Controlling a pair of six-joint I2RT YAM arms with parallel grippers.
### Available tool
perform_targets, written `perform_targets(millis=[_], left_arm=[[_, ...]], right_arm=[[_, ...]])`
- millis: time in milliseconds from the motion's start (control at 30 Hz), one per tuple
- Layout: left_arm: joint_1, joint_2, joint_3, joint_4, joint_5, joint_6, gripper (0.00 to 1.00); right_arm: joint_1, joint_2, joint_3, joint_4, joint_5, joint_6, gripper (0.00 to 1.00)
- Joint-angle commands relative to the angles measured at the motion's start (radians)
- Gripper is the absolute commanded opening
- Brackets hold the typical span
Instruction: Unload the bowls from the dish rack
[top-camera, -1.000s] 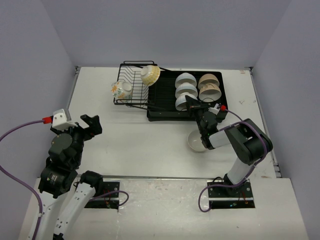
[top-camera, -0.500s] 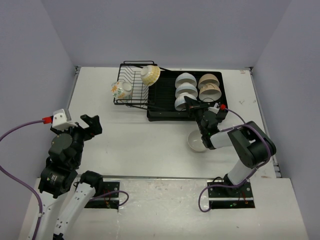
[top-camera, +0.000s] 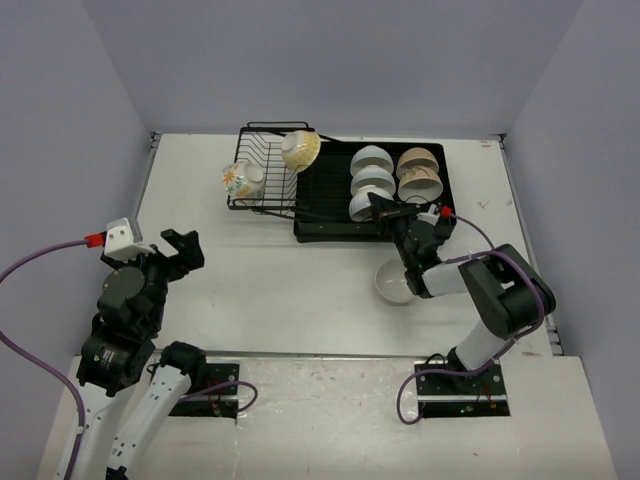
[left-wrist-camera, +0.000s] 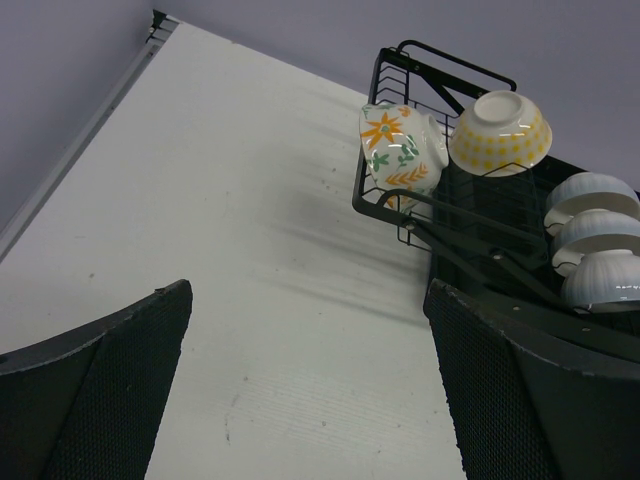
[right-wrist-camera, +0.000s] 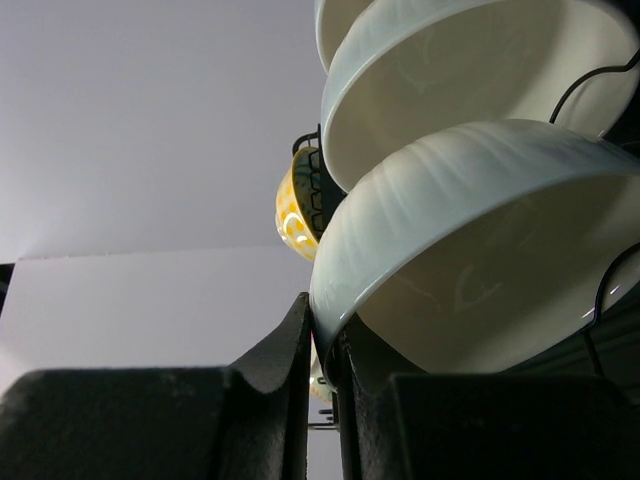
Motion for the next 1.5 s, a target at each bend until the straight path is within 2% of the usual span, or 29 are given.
perform_targets(millis=[0,700,867,1167,1467], left_arm=[[-0.006,0.004,-0.007,0.034,0.004,0.014,1.0],[-0.006,0.001,-0.007,0.034,-0.001,0.014,1.0],[-0.005,0.001,-0.007,0.034,-0.001,0.014,1.0],[-0.005,0.0,-0.008,0.032,-0.002,0.014,1.0],[-0.005,0.0,-0.008,0.034,-0.002,0.014,1.0]], right_arm=[[-0.02,-0.097,0.041,0.483,-0.019,-0.007,0.0],[-0.066,-0.156,0.073,0.485,-0.123,-0.001,0.0],[-0.089,-0.133,0.113,0.483,-0.187,0.024,0.0],[-0.096,-0.077,0.122,0.486,-0.203,0.028,0.0],[-0.094,-0.145,0.103,0.483,-0.203,0.015,0.0]])
